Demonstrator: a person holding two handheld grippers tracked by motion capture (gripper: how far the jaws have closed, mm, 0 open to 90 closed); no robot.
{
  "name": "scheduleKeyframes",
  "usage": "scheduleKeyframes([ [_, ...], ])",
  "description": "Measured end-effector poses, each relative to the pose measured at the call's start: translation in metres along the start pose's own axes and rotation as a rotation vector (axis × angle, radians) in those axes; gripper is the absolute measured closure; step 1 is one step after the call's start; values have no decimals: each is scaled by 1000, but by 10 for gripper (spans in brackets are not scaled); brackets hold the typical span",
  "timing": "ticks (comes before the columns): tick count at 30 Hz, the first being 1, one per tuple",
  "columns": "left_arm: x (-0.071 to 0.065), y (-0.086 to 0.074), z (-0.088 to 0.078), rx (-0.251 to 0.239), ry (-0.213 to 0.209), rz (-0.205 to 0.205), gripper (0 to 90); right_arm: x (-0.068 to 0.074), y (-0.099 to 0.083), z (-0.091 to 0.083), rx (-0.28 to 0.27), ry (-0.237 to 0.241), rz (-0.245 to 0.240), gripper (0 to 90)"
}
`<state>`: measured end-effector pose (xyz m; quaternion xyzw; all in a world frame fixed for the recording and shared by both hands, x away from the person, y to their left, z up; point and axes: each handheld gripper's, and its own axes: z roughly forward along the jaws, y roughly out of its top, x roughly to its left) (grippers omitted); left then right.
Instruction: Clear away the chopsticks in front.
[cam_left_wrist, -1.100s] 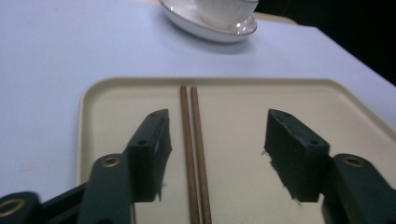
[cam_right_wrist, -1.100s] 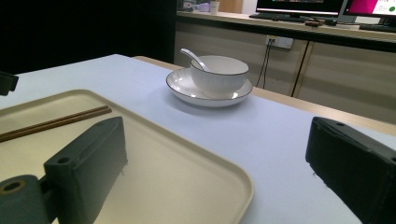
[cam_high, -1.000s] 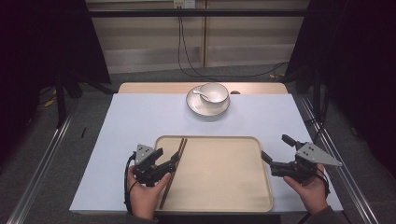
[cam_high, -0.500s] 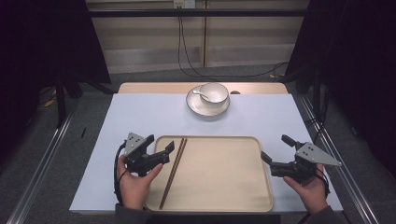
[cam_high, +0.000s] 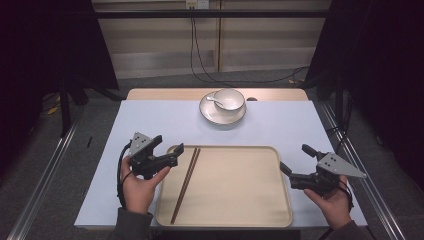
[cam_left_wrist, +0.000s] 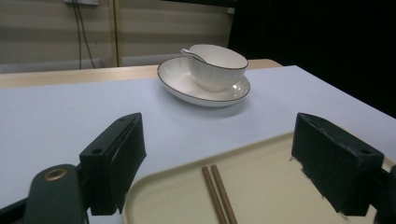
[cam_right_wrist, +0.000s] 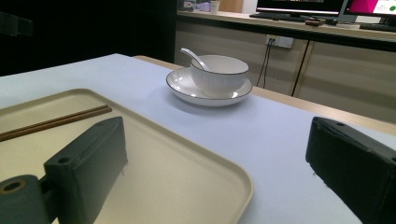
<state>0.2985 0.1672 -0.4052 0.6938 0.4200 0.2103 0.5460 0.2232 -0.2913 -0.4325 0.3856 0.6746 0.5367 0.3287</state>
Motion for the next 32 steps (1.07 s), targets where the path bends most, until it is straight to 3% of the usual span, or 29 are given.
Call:
scheduleKeyframes([
  [4,6,3,-1,-1,-37,-16,174,0,0,0,1,-1,-1,47],
  [7,8,4,-3,6,-31,15,174,0,0,0,6,-1,-5,47],
  [10,11,3,-6,6,-48,-4,174,0,-1,0,7,-6,-8,47],
  [14,14,3,-10,8,-52,14,174,0,-1,0,9,-6,-3,47],
  [27,21,0,-19,-15,-76,8,174,-1,-2,1,18,-11,-3,47],
  [32,22,-1,-21,-17,-92,25,173,-1,-2,2,22,-13,-10,46],
])
